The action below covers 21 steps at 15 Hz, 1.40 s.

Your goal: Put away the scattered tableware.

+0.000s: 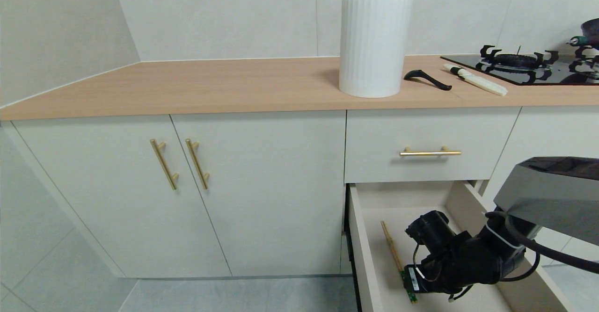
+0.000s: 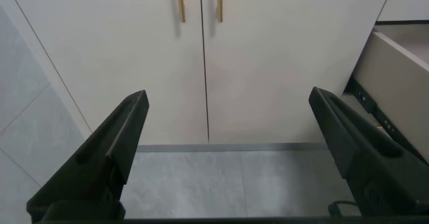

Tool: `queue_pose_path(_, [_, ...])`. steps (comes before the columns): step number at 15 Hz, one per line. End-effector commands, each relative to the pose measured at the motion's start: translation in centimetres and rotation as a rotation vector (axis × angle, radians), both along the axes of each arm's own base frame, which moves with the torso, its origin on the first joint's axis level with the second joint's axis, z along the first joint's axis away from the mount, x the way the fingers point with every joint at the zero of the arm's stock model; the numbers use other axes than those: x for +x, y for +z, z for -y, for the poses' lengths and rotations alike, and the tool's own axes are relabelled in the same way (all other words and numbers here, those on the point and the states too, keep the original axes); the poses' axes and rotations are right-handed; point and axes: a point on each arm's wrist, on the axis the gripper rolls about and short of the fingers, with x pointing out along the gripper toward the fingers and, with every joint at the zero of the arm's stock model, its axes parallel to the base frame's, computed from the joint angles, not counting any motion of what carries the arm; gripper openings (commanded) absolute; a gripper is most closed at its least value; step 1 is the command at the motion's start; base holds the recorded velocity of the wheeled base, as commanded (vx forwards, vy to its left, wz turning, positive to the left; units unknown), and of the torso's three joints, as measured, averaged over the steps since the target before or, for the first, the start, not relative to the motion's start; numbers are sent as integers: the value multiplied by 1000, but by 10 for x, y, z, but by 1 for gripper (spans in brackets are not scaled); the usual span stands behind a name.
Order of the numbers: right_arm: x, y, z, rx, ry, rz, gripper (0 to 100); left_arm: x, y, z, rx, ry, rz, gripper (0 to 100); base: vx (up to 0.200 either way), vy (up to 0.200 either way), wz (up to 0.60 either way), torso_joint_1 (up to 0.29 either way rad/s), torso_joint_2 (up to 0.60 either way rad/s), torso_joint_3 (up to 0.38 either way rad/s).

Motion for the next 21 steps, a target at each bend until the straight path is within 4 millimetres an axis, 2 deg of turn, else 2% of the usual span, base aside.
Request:
queue_pose_path(1, [0,1,0,1,0,3,100,0,0,0,0,3,0,100,0,0,0,0,0,0])
queue_pose_path(5, [-1,3,0,2,0,8,100,0,0,0,0,3,0,100,0,0,0,0,0,0])
queue_pose_path(7, [-5,29,3,27,-2,65,100,0,0,0,0,0,0,100,0,0,0,0,0,0])
queue_pose_path(9, [-14,69,10,75,-3,164,100,0,0,0,0,0,0,100,0,0,0,0,0,0])
queue_pose_path(11, [-23,104,21,98,-19,221,100,0,0,0,0,0,0,100,0,0,0,0,0,0])
queue_pose_path(12, [-27,114,25,104,-26,237,100,0,0,0,0,1,0,100,0,0,0,0,0,0])
queue_pose_path(14, [-37,149,44,107,-40,343,100,0,0,0,0,0,0,100,0,0,0,0,0,0])
queue_pose_path(17, [-48,179,69,79,-57,450,100,0,0,0,0,0,0,100,0,0,0,0,0,0])
queue_pose_path(21, [-50,191,83,68,-86,507,100,0,0,0,0,0,0,100,0,0,0,0,0,0])
